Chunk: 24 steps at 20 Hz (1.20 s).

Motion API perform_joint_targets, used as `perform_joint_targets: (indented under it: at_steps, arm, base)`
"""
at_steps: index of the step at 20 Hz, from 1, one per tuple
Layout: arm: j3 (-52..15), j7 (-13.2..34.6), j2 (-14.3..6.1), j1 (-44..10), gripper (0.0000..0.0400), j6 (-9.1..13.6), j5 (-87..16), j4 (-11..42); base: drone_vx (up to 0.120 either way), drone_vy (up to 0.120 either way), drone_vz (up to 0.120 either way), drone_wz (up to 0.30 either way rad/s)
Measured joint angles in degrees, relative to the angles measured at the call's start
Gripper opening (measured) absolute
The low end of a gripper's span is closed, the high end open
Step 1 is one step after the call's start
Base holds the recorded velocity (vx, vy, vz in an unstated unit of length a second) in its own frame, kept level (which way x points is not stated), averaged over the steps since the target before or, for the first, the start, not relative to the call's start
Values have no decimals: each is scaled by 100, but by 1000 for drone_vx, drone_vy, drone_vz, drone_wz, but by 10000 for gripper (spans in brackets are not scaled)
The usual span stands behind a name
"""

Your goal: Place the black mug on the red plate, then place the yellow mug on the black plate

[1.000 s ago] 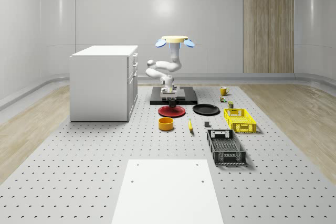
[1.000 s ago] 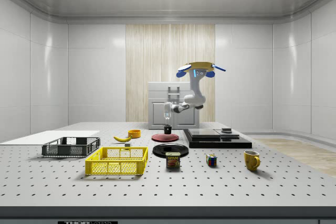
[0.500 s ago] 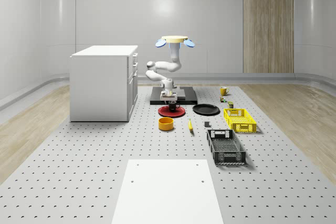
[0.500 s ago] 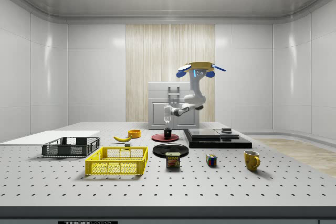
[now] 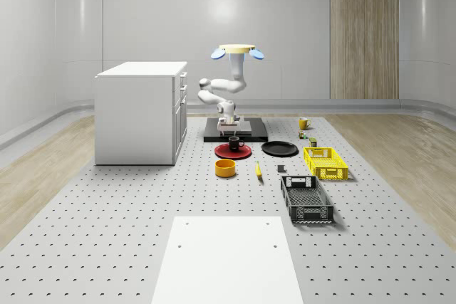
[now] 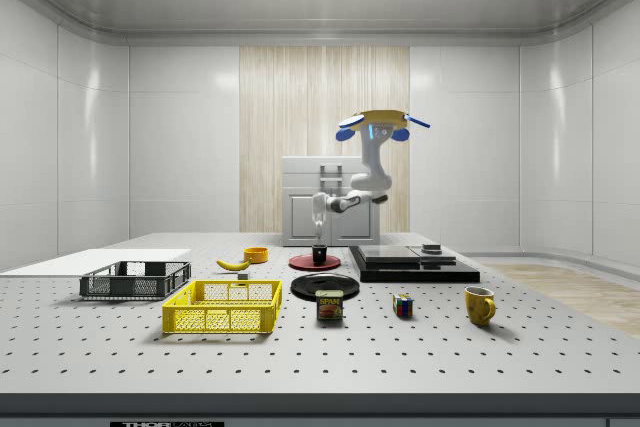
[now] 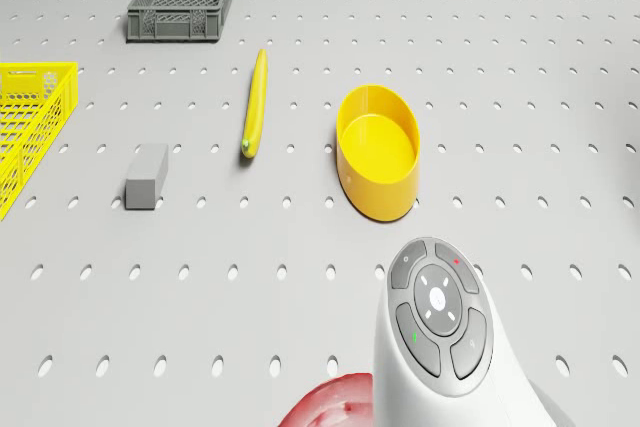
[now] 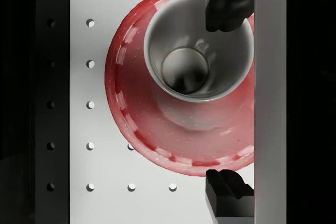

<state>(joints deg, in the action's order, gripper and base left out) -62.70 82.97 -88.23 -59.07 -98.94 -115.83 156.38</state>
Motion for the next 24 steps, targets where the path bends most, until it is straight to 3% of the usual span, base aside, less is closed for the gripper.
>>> perform_joint_targets:
  at_steps: [24]
  arm:
    - [-30,-23,52,41,400,69,7,22]
  base:
    - [-120,120,7,0]
